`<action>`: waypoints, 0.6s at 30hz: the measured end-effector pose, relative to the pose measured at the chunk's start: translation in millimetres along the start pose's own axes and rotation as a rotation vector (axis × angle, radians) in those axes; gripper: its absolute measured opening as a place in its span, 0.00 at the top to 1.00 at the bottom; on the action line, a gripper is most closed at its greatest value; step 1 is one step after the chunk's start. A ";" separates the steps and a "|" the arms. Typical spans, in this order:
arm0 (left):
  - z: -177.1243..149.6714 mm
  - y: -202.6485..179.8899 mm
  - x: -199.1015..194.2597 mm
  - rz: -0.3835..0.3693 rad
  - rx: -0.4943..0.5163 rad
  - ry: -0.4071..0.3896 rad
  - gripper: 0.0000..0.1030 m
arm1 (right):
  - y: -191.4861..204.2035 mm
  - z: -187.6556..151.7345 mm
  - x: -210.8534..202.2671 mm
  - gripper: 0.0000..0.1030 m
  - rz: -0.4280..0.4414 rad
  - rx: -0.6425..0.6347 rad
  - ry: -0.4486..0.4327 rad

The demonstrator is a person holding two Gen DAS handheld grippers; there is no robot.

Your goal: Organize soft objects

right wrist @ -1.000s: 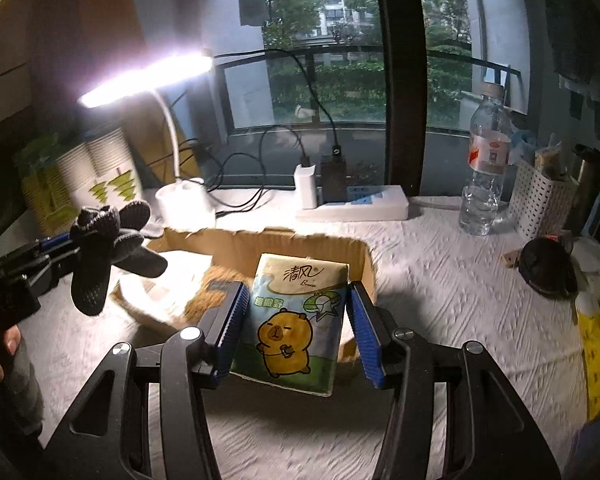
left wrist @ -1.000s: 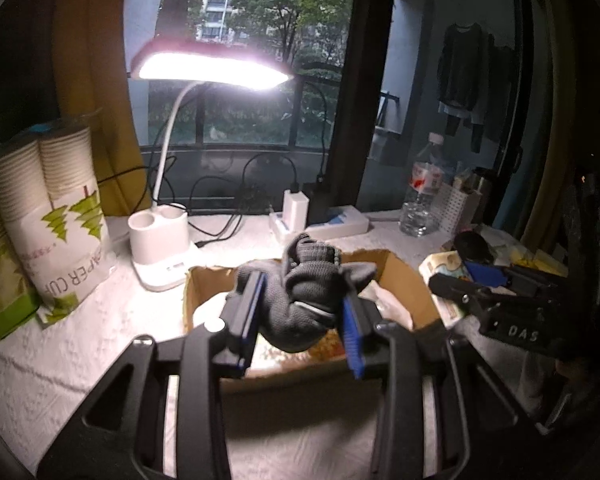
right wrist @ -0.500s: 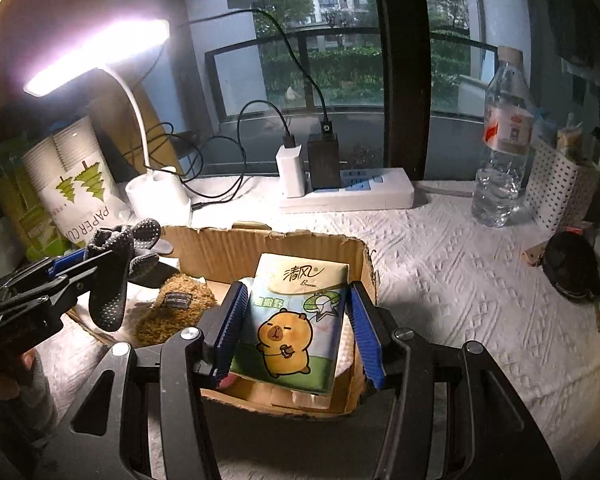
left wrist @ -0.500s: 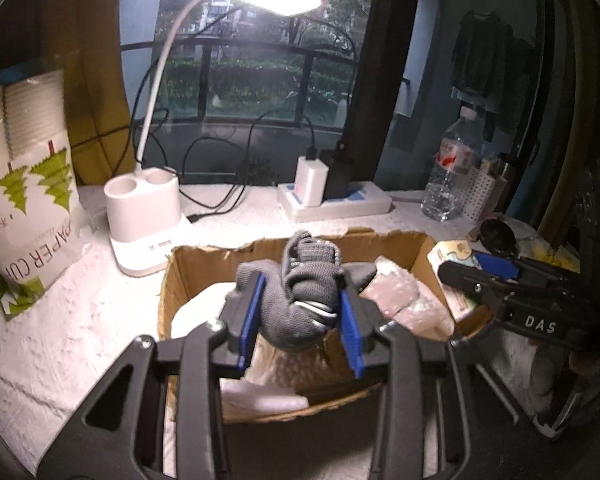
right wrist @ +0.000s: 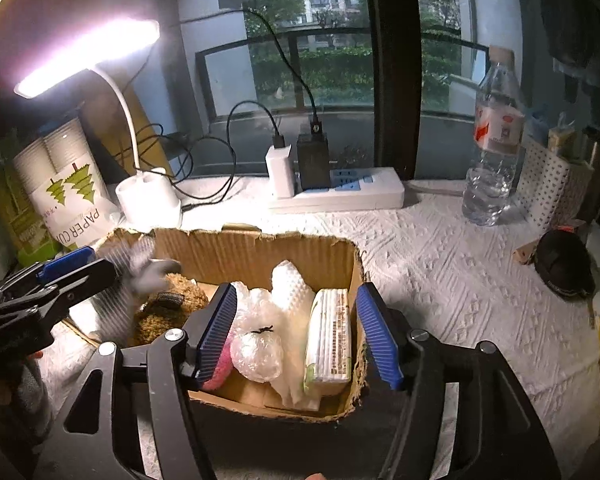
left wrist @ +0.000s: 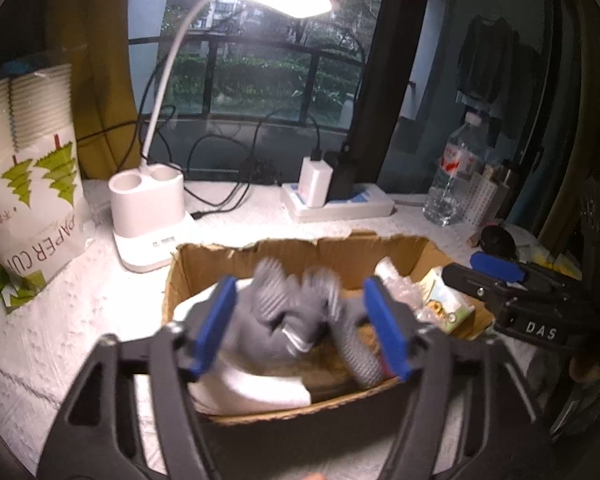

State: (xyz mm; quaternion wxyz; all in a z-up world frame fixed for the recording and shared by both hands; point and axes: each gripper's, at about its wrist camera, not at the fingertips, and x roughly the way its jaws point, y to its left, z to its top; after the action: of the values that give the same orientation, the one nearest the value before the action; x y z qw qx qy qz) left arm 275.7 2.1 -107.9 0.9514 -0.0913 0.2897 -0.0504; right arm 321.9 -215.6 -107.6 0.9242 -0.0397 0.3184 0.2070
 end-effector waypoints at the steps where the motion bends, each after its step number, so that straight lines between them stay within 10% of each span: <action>1: 1.3 -0.6 -3.6 0.000 0.001 -0.009 0.28 | 1.1 0.9 -3.6 0.35 -0.003 -0.002 -0.008; 18: 13.1 -20.7 -90.8 -0.017 0.039 -0.155 0.09 | 28.1 4.9 -89.3 0.27 -0.026 -0.032 -0.146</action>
State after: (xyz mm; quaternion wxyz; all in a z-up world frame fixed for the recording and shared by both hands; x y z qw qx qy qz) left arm 207.0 -2.8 -43.8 0.9722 -0.0789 0.2132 -0.0567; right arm 249.7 -220.9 -48.1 0.9468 -0.0434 0.2462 0.2026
